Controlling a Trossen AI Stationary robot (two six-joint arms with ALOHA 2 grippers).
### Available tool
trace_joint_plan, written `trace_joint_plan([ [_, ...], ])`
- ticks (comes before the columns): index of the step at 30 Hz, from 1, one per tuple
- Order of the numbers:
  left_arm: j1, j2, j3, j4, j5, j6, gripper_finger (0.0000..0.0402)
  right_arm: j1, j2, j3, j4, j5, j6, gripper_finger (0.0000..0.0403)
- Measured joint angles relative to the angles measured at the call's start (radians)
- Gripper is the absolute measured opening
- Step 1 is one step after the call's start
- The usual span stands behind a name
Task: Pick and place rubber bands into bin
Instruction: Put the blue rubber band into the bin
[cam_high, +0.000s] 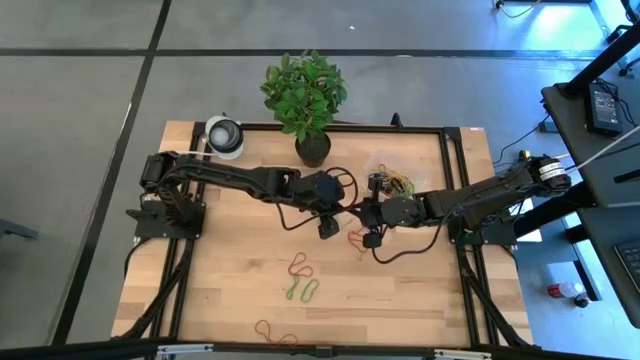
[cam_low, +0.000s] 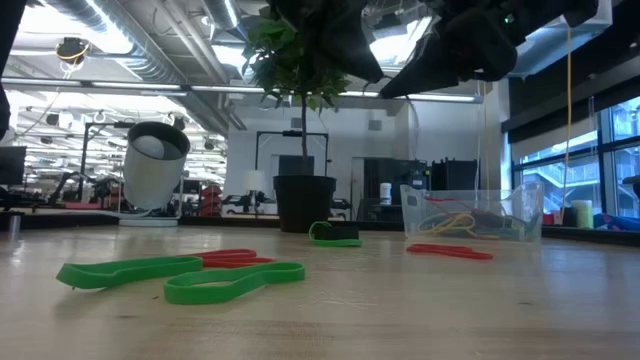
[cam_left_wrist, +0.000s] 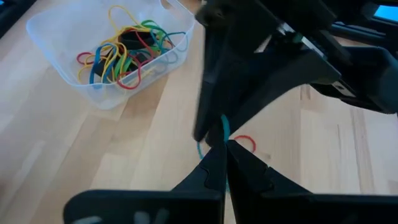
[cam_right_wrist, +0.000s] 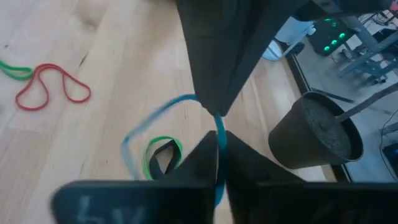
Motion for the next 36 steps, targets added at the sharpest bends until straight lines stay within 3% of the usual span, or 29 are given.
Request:
trace_joint_plan([
  [2,0.000,0.000,0.000,0.000,0.000,0.000,0.0002,0.000,0.000,0.000,0.000,0.000,-0.001,0.0012],
  [9,0.000,0.000,0.000,0.000,-0.012,-0.002,0.0008,0.000,0.000,0.000,0.000,0.000,0.001,0.0004],
  [15,0.000,0.000,0.000,-0.020,-0.030,-0.008,0.0038,0.000,0.000,0.000,0.000,0.000,0.007,0.0002],
  [25,0.009,-0.157,-0.010,-0.276,-0.093,0.000,0.0077,-0.053,-0.036,0.000,-0.028,0.000,0.225,0.0002],
  [30,-0.035,-0.307,-0.136,-0.244,-0.196,0.026,0.0057,-0.127,-0.120,0.001,-0.078,0.005,0.384,0.0001],
  [36,-0.105,-0.574,-0.439,-0.037,-0.235,0.023,0.0009,-0.221,-0.236,0.002,-0.254,0.048,0.585,0.0001],
])
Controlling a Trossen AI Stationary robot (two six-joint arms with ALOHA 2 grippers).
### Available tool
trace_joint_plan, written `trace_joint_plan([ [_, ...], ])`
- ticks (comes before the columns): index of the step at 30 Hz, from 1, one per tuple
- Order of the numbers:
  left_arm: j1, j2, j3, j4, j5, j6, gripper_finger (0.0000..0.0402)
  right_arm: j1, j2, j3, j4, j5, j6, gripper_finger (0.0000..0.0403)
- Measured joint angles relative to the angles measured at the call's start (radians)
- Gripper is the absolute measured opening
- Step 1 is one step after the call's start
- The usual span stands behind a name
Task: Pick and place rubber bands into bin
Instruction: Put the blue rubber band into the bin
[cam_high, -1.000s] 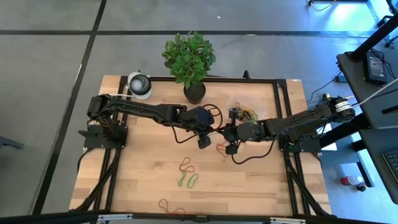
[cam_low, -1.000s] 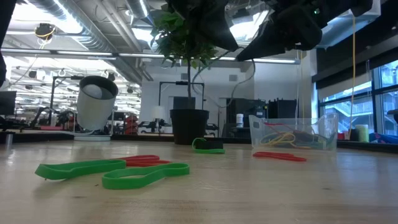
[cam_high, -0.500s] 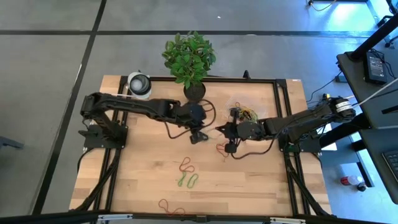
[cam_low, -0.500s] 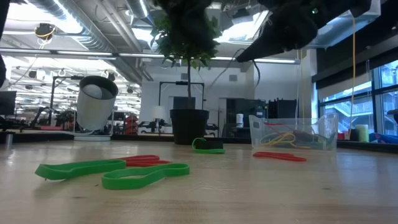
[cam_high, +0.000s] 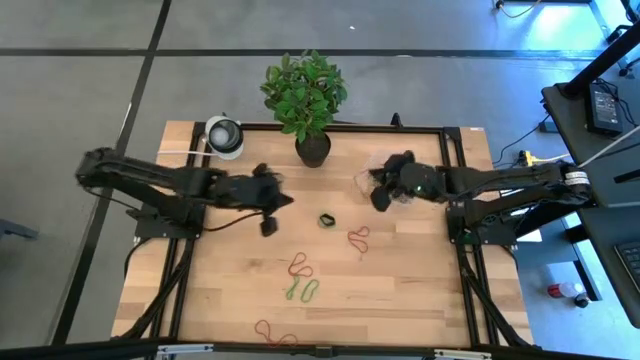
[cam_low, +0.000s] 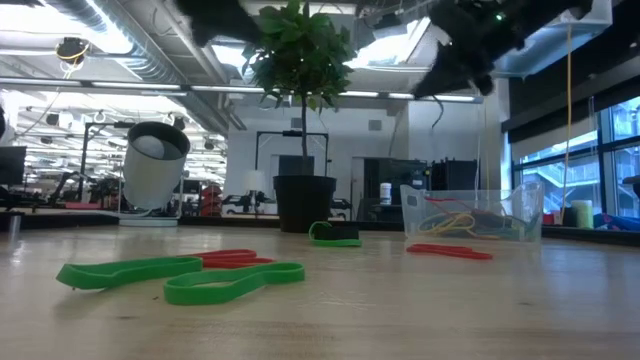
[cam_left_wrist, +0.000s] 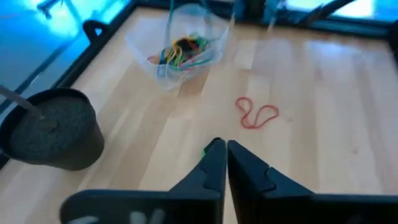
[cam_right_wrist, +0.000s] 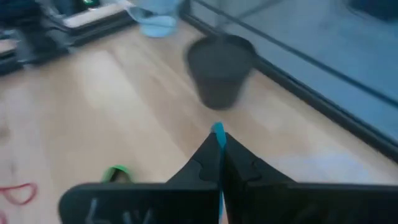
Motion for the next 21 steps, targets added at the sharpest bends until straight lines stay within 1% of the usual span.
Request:
trace_joint_plan([
  [5,-0.048,-0.234,-0.262,0.218,-0.022,-0.012,0.0003,-0.091,-0.057,0.000,-0.192,0.000,0.144,0.0000],
  [9,-0.068,-0.381,-0.414,0.303,-0.022,-0.069,0.0001,-0.165,-0.051,0.000,-0.301,0.000,0.225,0.0000],
  [14,-0.078,-0.488,-0.508,0.305,-0.022,-0.145,0.0002,-0.235,0.011,0.000,-0.344,-0.001,0.282,0.0000],
  [18,-0.084,-0.521,-0.539,0.306,-0.011,-0.140,0.0001,-0.273,0.097,0.000,-0.345,-0.005,0.284,0.0005],
  [21,-0.083,-0.525,-0.543,0.299,-0.005,-0.137,0.0002,-0.295,0.157,0.000,-0.344,-0.046,0.322,0.0017],
])
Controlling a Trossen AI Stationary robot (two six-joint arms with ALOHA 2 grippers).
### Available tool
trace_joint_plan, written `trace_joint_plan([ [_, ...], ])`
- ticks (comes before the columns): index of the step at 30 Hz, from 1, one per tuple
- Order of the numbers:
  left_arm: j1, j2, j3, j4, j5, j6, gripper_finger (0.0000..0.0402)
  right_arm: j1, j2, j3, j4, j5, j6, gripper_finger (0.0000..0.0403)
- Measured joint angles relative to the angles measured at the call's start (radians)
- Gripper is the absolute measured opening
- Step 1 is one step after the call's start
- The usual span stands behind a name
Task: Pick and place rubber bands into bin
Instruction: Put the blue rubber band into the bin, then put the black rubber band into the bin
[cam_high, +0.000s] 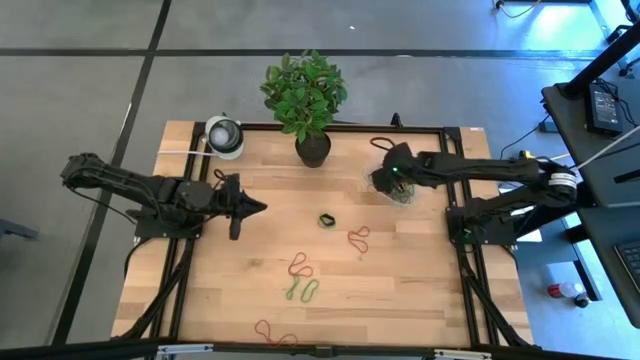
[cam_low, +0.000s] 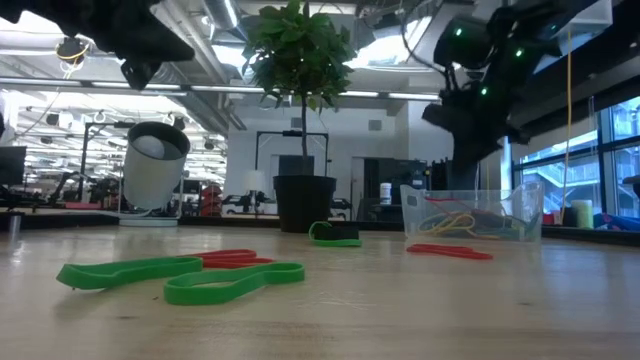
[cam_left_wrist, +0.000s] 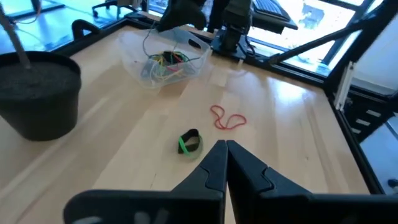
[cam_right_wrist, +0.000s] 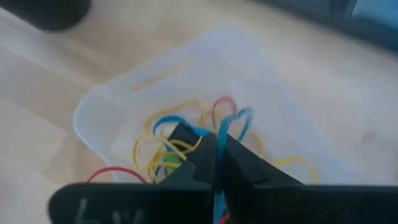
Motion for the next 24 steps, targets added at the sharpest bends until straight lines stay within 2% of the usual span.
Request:
trace_joint_plan([
  [7,0.000,0.000,0.000,0.000,0.060,0.038,0.0001,-0.035,0.055,0.000,0.001,-0.109,0.089,0.0075],
  [15,0.000,0.001,-0.001,0.000,0.097,0.051,0.0001,-0.041,-0.025,-0.001,-0.007,-0.144,0.141,0.0150],
  [19,0.000,0.001,-0.001,-0.001,0.089,0.055,0.0003,-0.002,-0.115,-0.001,-0.001,-0.199,0.157,0.0148],
  [24,0.000,0.006,-0.001,0.000,0.079,0.104,0.0005,0.111,-0.226,-0.001,0.014,-0.206,0.186,0.0111],
])
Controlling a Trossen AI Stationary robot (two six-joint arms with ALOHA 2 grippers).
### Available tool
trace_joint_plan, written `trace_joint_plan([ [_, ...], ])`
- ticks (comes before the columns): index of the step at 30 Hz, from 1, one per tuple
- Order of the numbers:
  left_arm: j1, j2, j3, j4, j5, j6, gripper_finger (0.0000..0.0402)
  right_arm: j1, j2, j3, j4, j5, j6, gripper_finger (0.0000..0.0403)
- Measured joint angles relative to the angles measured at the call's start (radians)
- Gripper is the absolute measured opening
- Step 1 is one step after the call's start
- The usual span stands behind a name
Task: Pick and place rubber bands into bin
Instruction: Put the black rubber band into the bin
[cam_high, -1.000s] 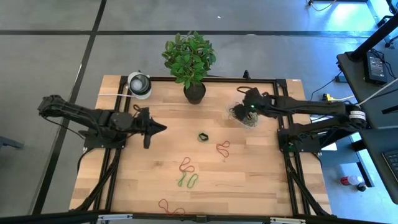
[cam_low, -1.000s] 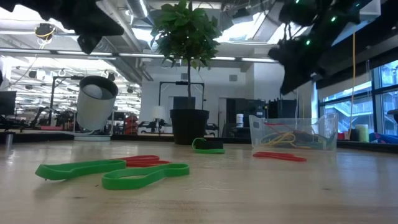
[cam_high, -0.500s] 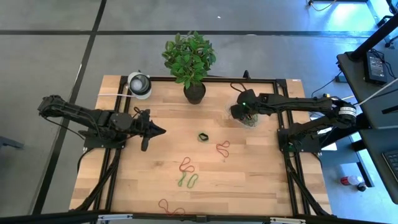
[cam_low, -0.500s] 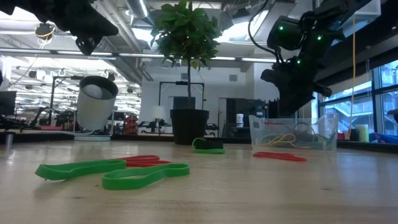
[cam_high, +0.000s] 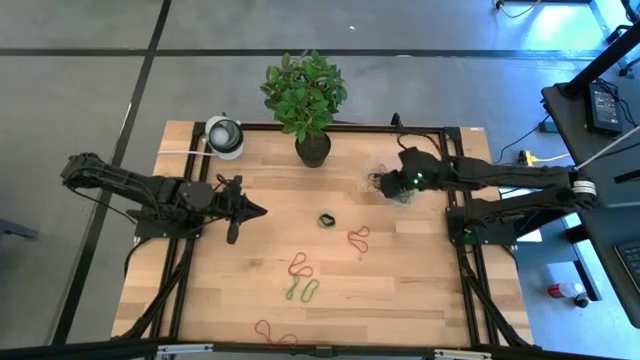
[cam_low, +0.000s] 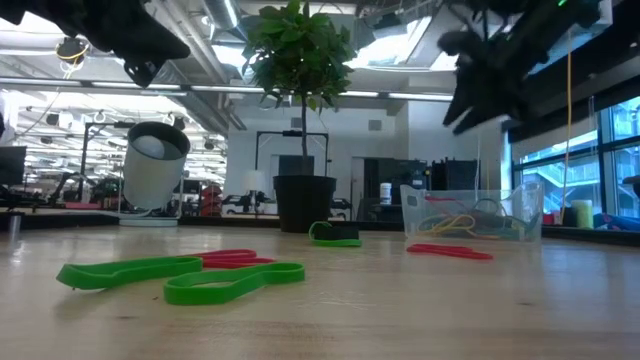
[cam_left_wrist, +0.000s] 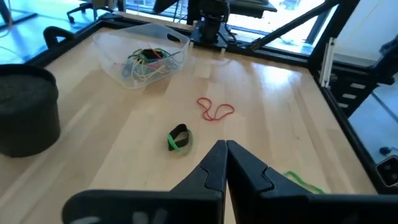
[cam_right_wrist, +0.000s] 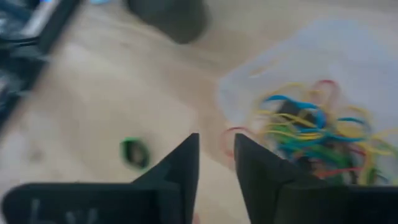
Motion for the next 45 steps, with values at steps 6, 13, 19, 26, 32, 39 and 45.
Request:
trace_joint_plan([
  [6,0.002,0.032,0.000,0.000,-0.019,0.001,0.0005,0.161,-0.015,0.000,0.119,0.000,-0.047,0.0040],
  [13,0.001,0.072,0.000,0.007,-0.027,-0.002,0.0006,0.277,0.134,0.000,0.450,0.035,-0.194,0.0009],
  [19,0.001,0.085,0.000,0.007,-0.027,-0.015,0.0006,0.300,0.361,0.182,0.376,0.038,-0.290,0.0004],
  [26,0.001,0.085,0.000,0.005,-0.044,-0.018,0.0006,0.293,0.648,0.564,-0.032,-0.038,-0.385,0.0008],
  [32,0.001,0.085,0.000,0.000,-0.044,-0.018,0.0006,0.270,0.853,0.812,-0.274,-0.088,-0.391,0.0043],
  [39,0.001,0.085,0.000,-0.005,-0.043,-0.018,0.0006,0.262,0.996,0.901,-0.316,-0.148,-0.382,0.0106],
  [45,0.001,0.085,0.000,-0.009,-0.043,-0.018,0.0006,0.261,1.064,0.901,-0.317,-0.147,-0.358,0.0129],
])
